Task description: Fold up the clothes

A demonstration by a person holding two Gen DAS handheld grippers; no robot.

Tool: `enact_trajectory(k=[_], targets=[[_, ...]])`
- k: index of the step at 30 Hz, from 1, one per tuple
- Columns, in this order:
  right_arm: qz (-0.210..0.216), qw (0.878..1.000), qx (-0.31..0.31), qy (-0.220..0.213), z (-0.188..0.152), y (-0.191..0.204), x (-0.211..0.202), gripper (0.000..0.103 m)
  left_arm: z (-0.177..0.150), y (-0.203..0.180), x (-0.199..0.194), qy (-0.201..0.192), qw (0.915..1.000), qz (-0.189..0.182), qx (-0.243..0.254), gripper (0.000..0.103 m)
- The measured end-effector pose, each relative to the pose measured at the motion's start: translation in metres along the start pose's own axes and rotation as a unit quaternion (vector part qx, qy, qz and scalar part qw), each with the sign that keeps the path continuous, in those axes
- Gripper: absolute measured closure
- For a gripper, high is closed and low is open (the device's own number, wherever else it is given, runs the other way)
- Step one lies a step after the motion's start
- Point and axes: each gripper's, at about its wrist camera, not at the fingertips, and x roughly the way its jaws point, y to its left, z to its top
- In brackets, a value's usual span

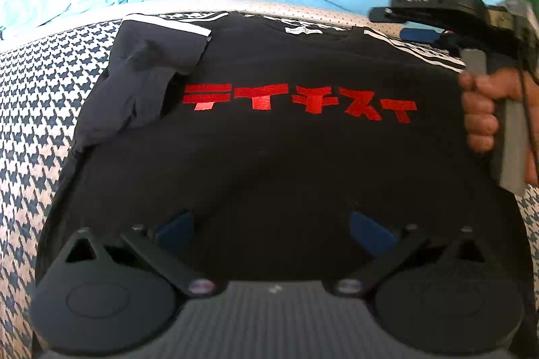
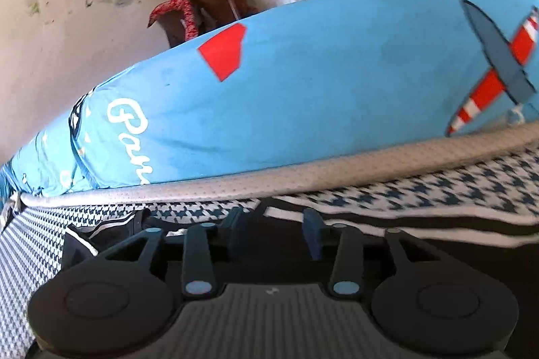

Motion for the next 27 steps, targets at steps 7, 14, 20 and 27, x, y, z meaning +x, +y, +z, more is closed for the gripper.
enact_trajectory(k=[7,14,20,27], targets=[[-0.015,1.0,-0.015,-0.002,-0.004,0.008,0.028,0.037,0.001,0.001,0.001,0.001,1.0,0.0,0.0,0.0],[-0.054,0.997,-0.051,0.003,-0.012,0.011,0.047,0.039,0.001,-0.002,0.003,0.0,0.9999,0.008,0.008,0.0],[-0.078,0.994,-0.08,0.003,-0.013,0.018,0.053,0.062,0.0,-0.005,0.004,-0.001,0.9997,0.015,0.016,0.0],[-0.074,0.995,-0.065,-0.002,-0.01,0.015,0.057,0.089,-0.002,-0.007,0.004,-0.006,0.9996,0.021,0.021,0.0]])
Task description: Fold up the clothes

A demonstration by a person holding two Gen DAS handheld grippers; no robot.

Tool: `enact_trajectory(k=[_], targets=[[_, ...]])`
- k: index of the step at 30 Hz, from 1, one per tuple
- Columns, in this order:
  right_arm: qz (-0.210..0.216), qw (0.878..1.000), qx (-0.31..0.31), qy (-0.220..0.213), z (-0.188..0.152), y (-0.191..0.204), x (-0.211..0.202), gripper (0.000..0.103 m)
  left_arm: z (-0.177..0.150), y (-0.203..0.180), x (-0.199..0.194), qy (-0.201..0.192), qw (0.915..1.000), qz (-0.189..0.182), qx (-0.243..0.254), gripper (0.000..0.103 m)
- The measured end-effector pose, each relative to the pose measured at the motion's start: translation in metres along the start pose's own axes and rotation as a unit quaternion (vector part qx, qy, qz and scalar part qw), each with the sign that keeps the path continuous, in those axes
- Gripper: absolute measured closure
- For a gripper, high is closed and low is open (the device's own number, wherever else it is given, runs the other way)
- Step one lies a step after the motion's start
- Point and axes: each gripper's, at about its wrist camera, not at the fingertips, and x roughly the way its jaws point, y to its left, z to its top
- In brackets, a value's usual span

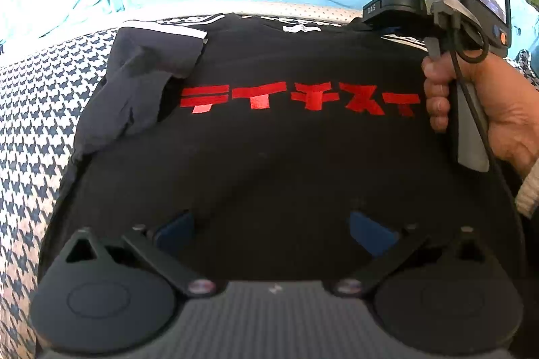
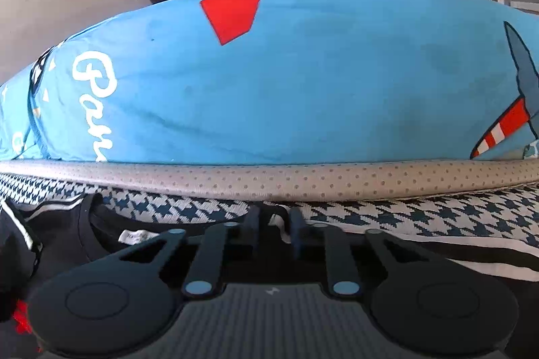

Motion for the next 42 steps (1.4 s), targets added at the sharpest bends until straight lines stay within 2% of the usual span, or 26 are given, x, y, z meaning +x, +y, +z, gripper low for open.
enact_trajectory(k=[5,10,13,14,16,17,18,28,37,42], targets=[[0.024,0.998,0.042,-0.03,0.001,-0.006,-0.005,0.091,-0.001,-0.004,0.001,-0.003,0.9999,0.007,0.007,0.0],[0.046,0.996,0.046,-0.067,0.001,-0.004,-0.008,0.091,-0.003,-0.006,0.001,-0.005,0.9999,0.011,0.011,0.0],[0.048,0.996,0.074,-0.034,0.002,-0.012,0.001,0.088,-0.003,-0.007,0.001,-0.006,0.9998,0.015,0.012,0.0],[0.048,0.995,0.085,-0.021,0.002,-0.014,0.004,0.083,-0.002,-0.007,0.002,-0.007,0.9998,0.015,0.014,0.0],[0.047,0.993,0.106,-0.028,0.002,-0.02,0.0,0.074,-0.002,-0.008,0.002,-0.007,0.9997,0.017,0.014,0.0],[0.046,0.992,0.116,-0.033,0.001,-0.023,-0.002,0.061,-0.002,-0.008,0.003,-0.008,0.9997,0.017,0.014,0.0],[0.045,0.99,0.125,-0.038,0.001,-0.025,-0.005,0.057,-0.002,-0.007,0.003,-0.008,0.9997,0.018,0.013,0.0],[0.015,0.99,0.139,-0.021,0.01,-0.034,-0.044,0.057,-0.001,-0.006,0.003,-0.007,0.9997,0.018,0.011,0.0],[-0.033,0.986,0.166,0.001,-0.004,-0.079,-0.103,0.057,-0.001,-0.007,0.002,-0.004,0.9998,0.017,0.011,0.0],[-0.053,0.978,0.202,0.028,-0.019,-0.106,-0.135,0.057,-0.003,-0.009,0.002,-0.006,0.9997,0.019,0.012,0.0]])
